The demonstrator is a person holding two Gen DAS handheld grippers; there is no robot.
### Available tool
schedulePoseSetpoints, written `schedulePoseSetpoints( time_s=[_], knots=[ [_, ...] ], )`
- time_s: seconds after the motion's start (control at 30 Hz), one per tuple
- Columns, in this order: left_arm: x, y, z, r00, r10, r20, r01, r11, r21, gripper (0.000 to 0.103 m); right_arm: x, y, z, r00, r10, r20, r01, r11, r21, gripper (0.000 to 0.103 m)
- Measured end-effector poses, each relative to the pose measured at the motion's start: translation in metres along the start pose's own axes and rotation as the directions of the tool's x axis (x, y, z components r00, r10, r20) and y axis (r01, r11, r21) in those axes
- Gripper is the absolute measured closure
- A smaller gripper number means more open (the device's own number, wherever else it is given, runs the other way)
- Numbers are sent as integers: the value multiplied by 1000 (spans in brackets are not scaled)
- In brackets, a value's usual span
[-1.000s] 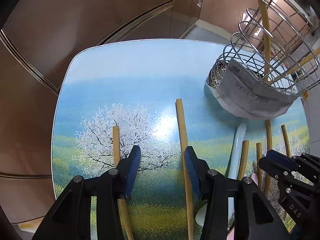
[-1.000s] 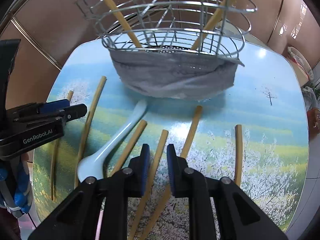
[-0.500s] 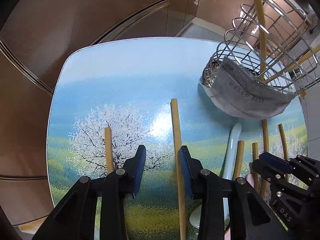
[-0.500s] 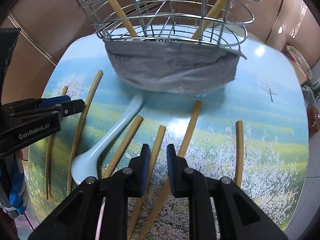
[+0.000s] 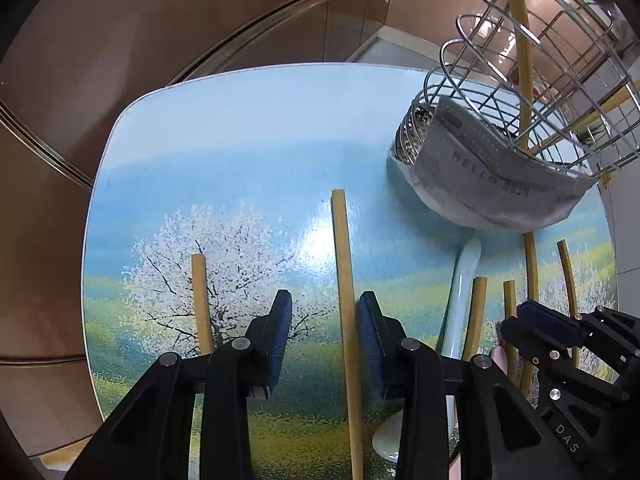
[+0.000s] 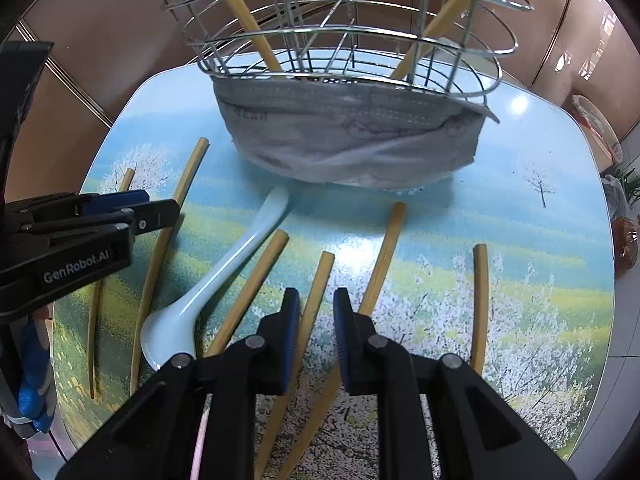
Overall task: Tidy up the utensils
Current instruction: 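Lower the left tool toward a chopstick while the right tool lowers toward another, then close the left tool on a chopstick while the right tool closes on another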
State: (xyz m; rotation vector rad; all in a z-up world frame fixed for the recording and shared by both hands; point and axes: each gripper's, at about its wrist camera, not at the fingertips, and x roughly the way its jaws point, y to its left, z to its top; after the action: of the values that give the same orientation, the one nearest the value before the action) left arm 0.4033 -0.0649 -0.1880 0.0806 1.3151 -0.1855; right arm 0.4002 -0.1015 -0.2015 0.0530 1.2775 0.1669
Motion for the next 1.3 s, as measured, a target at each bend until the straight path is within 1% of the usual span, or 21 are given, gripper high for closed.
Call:
schedulePoseSetpoints(
  time_s=[0.1,0.27,0.4,0.63,0.77,0.93,1.03,1.17,1.3],
  knots=[
    [3,-2,3,1000,7,2,-7,1000,9,70,1,2,1,1000,-6,-1,6,1000,0,87],
    [5,-4,5,1000,12,-1,-12,1000,17,82,3,3,2,1000,-12,-3,12,1000,7,92],
    [3,-7,2,1000,24,0,-24,999,41,90,2,1,1,1000,-10,1,10,1000,14,93],
    [-1,-5,-5,1000,11,3,-12,998,62,96,1,-1,0,1000,-15,8,14,1000,20,94],
    [-2,-6,-7,1000,2,5,-2,998,64,96,1,1,1,1000,-14,11,14,1000,22,94],
    [-3,-4,-8,1000,-18,7,18,999,32,97,1,2,-1,1000,-6,15,5,1000,30,95],
    [-3,0,-9,1000,-22,13,22,1000,16,97,-1,-1,-3,1000,13,19,-13,999,41,96],
    [-4,7,-11,999,-28,28,28,1000,-5,97,-10,-7,-8,999,33,43,-35,998,53,97],
    [-13,14,-14,998,-32,55,33,999,-18,97,-29,-12,-16,994,62,89,-67,996,55,97]
  ],
)
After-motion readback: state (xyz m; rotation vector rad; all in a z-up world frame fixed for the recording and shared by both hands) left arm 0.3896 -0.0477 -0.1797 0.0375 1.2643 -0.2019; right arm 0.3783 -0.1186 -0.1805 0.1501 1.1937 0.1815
